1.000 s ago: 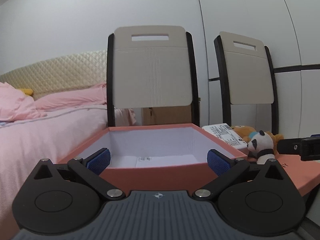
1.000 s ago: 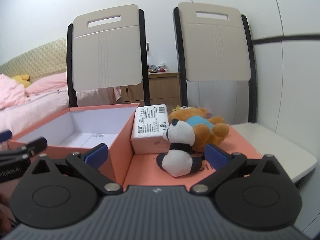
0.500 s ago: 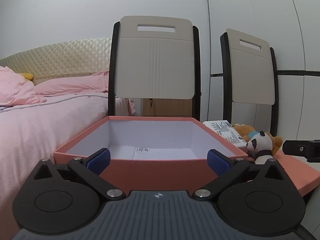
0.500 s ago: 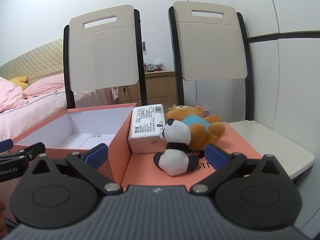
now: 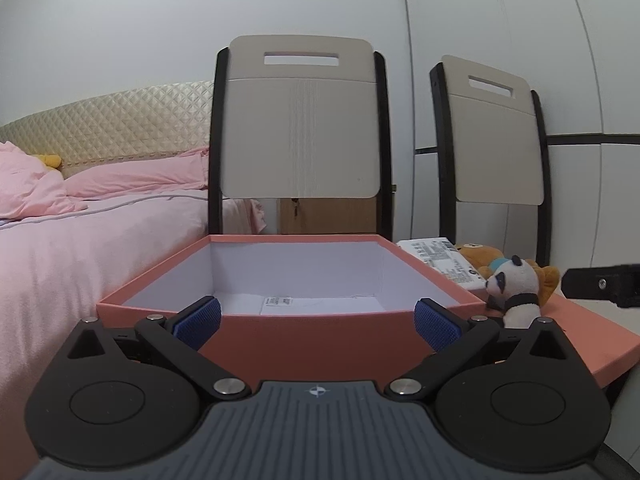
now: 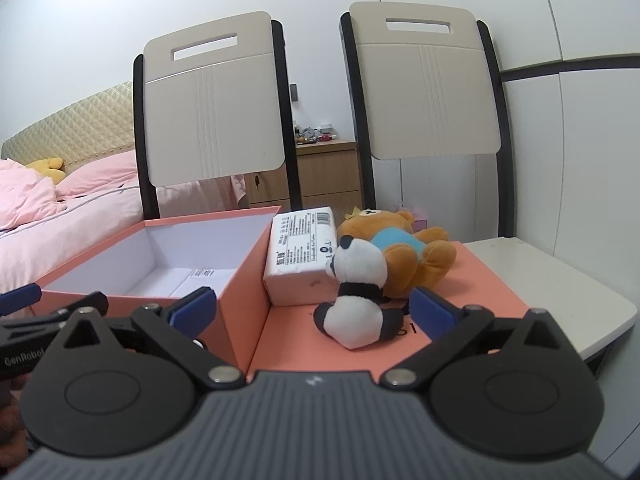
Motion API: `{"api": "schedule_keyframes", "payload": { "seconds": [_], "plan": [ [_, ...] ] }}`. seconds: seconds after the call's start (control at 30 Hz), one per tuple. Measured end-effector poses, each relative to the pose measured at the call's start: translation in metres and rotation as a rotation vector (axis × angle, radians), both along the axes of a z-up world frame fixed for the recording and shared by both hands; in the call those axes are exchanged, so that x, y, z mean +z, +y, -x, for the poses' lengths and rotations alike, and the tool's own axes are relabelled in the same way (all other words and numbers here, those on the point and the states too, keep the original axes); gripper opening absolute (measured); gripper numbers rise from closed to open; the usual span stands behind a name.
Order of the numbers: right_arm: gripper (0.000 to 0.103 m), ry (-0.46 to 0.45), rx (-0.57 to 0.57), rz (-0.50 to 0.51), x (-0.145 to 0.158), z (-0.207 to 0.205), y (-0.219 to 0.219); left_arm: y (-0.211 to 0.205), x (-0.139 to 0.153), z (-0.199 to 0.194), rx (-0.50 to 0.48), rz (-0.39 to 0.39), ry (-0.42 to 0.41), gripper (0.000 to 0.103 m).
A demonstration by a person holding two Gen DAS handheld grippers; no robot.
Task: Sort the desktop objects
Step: 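Move the left tool toward the black-and-white panda plush, then close the left gripper around the panda plush's body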
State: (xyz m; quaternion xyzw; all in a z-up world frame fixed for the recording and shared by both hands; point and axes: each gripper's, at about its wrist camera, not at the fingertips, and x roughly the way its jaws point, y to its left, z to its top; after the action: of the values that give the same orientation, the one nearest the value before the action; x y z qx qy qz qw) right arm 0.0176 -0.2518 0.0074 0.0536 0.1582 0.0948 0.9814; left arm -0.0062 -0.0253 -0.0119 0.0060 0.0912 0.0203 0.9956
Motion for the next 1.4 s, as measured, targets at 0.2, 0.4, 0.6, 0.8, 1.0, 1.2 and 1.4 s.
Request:
{"api": "schedule_keyframes", "payload": {
  "seconds": [0.2, 0.4, 0.6, 0.8, 1.0, 1.2, 1.4],
  "plan": [
    [0.103, -0.015, -0.018, -0.022, 0.007, 0.003, -0.021, -0.033, -0.007, 0.01, -0.081, -0.003, -0.049, 0.103],
    [0.103, -0.035, -0.07, -0.026, 0.015, 0.011, -0.052, -0.072, -0.009, 0.017, -0.143, 0.041, -0.08, 0.103],
    [0.103, -0.06, -0.104, -0.041, 0.019, 0.026, -0.088, -0.116, -0.012, 0.006, -0.189, 0.005, -0.086, 0.102],
    [0.103, -0.045, -0.13, -0.064, 0.018, 0.033, -0.116, -0.161, -0.017, -0.037, -0.23, -0.025, -0.048, 0.097],
    [0.103, -0.015, -0.13, -0.06, 0.014, 0.034, -0.132, -0.197, -0.027, -0.087, -0.198, -0.096, 0.022, 0.096],
    [0.103, -0.013, -0.124, -0.101, 0.014, 0.037, -0.144, -0.208, -0.033, -0.127, -0.162, -0.142, 0.134, 0.083],
    [0.103, -0.003, -0.101, -0.116, 0.014, 0.036, -0.141, -0.199, -0.037, -0.145, -0.153, -0.113, 0.219, 0.043]
  ]
}}
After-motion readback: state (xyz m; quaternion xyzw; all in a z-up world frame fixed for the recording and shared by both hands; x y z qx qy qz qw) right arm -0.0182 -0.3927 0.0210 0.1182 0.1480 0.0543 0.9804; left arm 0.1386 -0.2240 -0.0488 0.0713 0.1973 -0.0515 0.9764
